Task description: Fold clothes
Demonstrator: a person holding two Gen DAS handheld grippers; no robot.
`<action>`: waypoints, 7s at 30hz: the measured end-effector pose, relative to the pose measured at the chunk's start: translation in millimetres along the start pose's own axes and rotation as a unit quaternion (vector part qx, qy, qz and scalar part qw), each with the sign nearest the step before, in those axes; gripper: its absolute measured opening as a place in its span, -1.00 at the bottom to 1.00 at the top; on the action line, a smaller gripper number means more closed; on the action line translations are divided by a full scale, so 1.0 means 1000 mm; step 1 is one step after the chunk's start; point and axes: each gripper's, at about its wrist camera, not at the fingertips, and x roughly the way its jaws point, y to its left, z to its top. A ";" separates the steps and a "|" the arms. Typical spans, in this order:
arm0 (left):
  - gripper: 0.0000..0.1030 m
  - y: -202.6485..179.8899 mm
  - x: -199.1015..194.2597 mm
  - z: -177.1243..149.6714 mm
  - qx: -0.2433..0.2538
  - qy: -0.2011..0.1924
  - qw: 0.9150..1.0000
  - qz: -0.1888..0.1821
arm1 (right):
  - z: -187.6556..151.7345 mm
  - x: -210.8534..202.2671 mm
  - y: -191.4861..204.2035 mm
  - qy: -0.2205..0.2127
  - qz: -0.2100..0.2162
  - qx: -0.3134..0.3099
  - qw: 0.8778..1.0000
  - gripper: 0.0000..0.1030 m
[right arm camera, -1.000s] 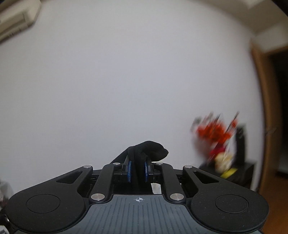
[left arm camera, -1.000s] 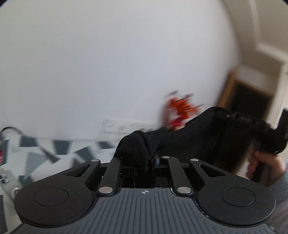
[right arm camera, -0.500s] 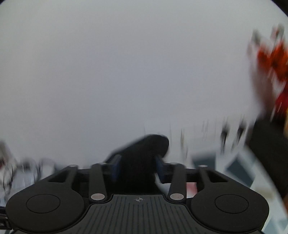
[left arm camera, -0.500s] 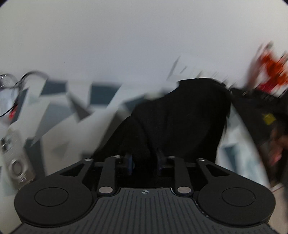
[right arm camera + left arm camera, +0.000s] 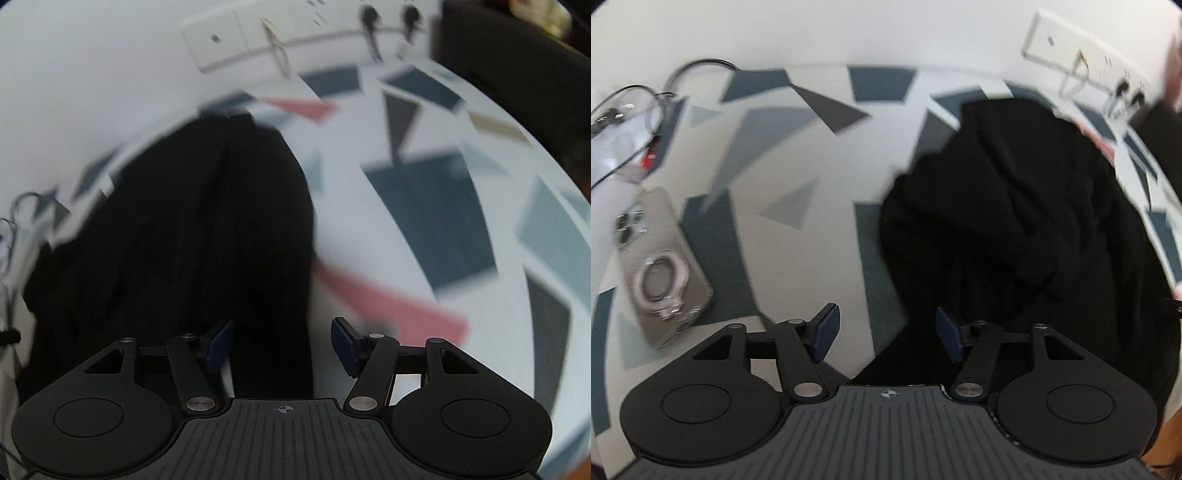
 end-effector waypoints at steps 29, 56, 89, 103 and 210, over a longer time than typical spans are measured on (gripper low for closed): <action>0.00 0.030 0.000 0.023 0.016 -0.049 0.998 -0.046 | -0.033 -0.058 0.014 -0.054 -0.057 0.120 0.990 -0.33; -0.84 0.071 -0.042 0.016 -0.170 -0.134 0.973 0.083 | -0.052 -0.072 0.027 -0.017 -0.055 0.093 0.994 -0.89; -0.54 0.069 0.002 0.031 -0.114 -0.085 0.984 0.103 | 0.032 0.022 0.077 -0.047 -0.062 0.099 0.992 0.76; 0.17 0.089 0.021 0.082 -0.088 -0.090 0.989 0.070 | 0.116 0.069 0.133 -0.099 -0.111 -0.062 0.987 0.79; -0.85 -0.029 -0.035 -0.102 0.035 -0.071 0.993 0.090 | -0.021 0.003 0.121 -0.071 0.165 -0.222 0.958 -0.46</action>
